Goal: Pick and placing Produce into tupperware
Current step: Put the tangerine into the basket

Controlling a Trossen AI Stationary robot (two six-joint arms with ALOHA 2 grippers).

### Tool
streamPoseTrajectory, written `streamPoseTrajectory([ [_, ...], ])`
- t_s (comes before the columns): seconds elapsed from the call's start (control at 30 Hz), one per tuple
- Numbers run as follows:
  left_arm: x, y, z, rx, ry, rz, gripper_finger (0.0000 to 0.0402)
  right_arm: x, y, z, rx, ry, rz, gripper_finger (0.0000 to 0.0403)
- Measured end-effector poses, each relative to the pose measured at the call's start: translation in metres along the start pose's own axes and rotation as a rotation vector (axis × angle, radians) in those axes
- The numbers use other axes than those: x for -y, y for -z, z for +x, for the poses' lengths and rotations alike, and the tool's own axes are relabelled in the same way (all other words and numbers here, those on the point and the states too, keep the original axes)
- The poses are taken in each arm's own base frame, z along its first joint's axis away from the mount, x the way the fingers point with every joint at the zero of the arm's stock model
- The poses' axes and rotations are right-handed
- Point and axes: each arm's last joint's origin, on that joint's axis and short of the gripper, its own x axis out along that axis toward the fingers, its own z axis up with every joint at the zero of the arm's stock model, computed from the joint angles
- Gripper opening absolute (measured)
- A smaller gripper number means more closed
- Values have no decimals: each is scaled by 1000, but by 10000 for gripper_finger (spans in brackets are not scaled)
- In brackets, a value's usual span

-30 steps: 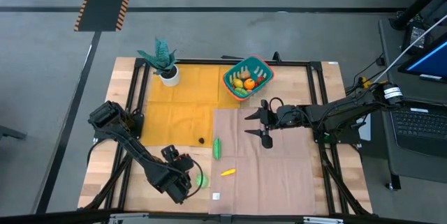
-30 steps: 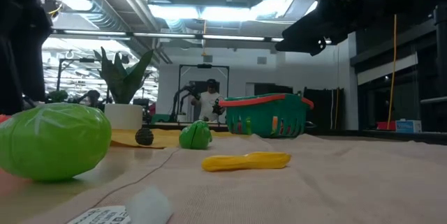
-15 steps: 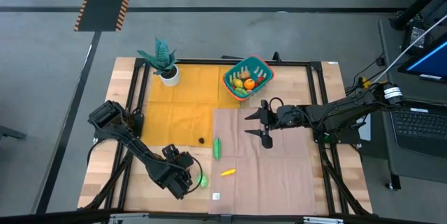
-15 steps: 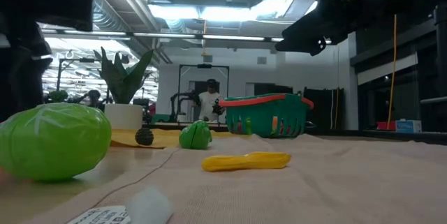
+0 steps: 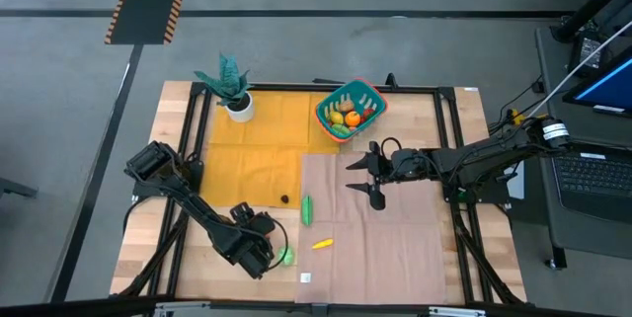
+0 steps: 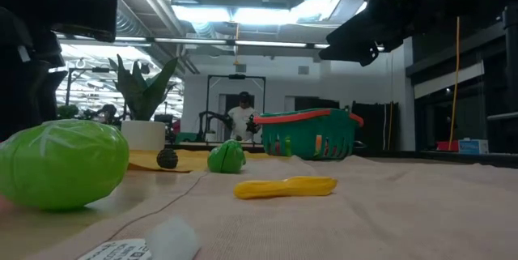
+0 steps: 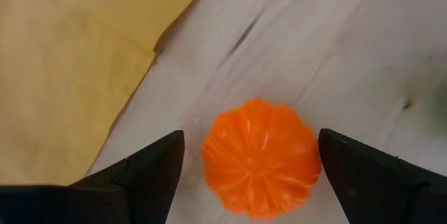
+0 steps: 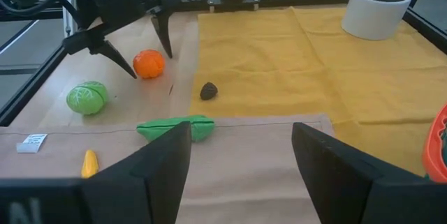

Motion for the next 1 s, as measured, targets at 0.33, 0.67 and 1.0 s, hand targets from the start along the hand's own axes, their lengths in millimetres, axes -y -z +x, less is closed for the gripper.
streamPoseTrajectory([
  [0.33,2,1,1,-44,25,-8,320,0,0,0,0,0,11,249],
  [0.67,5,2,7,-50,12,-4,320,0,0,0,-2,0,15,249],
  [1.0,4,0,9,-57,8,-13,315,0,0,0,-1,0,15,249],
])
